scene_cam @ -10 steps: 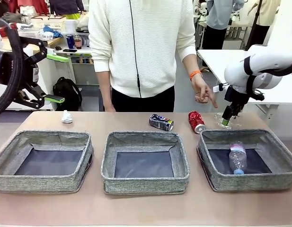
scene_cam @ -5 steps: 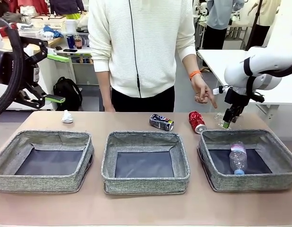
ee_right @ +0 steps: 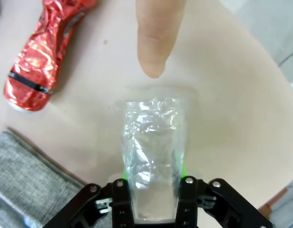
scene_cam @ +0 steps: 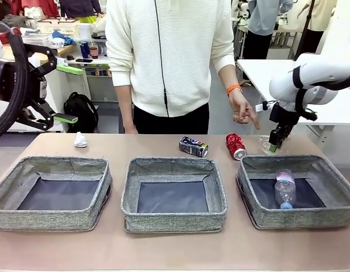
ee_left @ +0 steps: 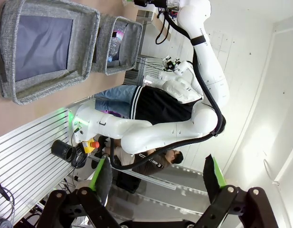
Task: Sort the waste into the appropriate baskets.
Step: Pick up the waste item pointed out by the person.
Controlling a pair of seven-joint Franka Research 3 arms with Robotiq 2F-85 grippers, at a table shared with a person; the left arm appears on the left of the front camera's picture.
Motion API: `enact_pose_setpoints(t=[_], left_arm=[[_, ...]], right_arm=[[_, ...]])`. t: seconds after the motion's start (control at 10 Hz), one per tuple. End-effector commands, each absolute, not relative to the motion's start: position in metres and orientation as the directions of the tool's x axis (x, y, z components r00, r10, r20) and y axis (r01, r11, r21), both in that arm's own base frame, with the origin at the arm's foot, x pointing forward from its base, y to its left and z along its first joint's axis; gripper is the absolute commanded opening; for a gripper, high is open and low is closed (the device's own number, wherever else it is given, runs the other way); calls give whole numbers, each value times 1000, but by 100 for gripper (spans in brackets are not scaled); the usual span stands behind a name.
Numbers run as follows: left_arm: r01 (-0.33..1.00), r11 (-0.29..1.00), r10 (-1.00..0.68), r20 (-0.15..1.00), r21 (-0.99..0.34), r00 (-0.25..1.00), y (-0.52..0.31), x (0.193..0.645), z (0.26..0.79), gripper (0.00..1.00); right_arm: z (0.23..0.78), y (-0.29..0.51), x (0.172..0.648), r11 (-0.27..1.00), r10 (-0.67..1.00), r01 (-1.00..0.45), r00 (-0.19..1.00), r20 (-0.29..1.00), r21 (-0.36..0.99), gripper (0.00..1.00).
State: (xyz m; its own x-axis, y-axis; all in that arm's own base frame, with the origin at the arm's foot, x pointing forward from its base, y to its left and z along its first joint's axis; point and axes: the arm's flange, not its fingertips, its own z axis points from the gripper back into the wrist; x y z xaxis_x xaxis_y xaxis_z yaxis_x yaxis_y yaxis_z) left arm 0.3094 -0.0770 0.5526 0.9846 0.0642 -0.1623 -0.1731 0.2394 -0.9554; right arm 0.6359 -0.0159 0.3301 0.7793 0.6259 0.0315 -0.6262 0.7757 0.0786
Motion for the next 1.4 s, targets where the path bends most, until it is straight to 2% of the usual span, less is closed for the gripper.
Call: enact_pose_setpoints(t=[0.0, 0.3, 0.5, 0.6, 0.7, 0.8, 0.9, 1.1, 1.2, 1.3], left_arm=[[-183, 220, 66, -172, -958, 983, -79, 309, 556, 100], [-183, 220, 66, -172, -958, 983, -79, 309, 556, 100], [-183, 220, 66, -172, -958, 983, -79, 309, 556, 100], [-183, 220, 66, -172, -958, 983, -79, 309, 556, 100], [-183, 220, 66, -172, -958, 983, -79, 309, 556, 100], [-183, 220, 66, -172, -958, 983, -79, 309, 556, 100], [-183, 220, 66, -172, -958, 983, -79, 309, 556, 100], [-183, 220, 66, -172, -958, 983, -79, 309, 556, 100], [-183, 220, 66, -172, -958, 983, -79, 309, 556, 100], [-183, 220, 66, -172, -958, 983, -79, 309, 556, 100]], right_arm=[[324, -20, 639, 802, 596, -596, 803, 6, 42, 20], [330, -26, 639, 818, 575, -575, 818, 15, 25, 20], [356, -26, 630, 880, 474, -474, 880, -15, 30, 20], [396, -23, 611, 911, 412, -412, 910, 35, -1, 20], [444, -21, 582, 944, 322, -314, 943, 84, -102, 20], [493, -17, 536, 960, 186, -164, 979, 77, -228, 20], [526, -10, 497, 959, 151, -112, 979, 136, -260, 20], [553, -8, 440, 963, 34, 11, 986, 161, -268, 20], [549, -11, 427, 982, 18, 25, 974, 225, -186, 20], [539, -14, 429, 991, 86, -62, 975, 205, -120, 20]])
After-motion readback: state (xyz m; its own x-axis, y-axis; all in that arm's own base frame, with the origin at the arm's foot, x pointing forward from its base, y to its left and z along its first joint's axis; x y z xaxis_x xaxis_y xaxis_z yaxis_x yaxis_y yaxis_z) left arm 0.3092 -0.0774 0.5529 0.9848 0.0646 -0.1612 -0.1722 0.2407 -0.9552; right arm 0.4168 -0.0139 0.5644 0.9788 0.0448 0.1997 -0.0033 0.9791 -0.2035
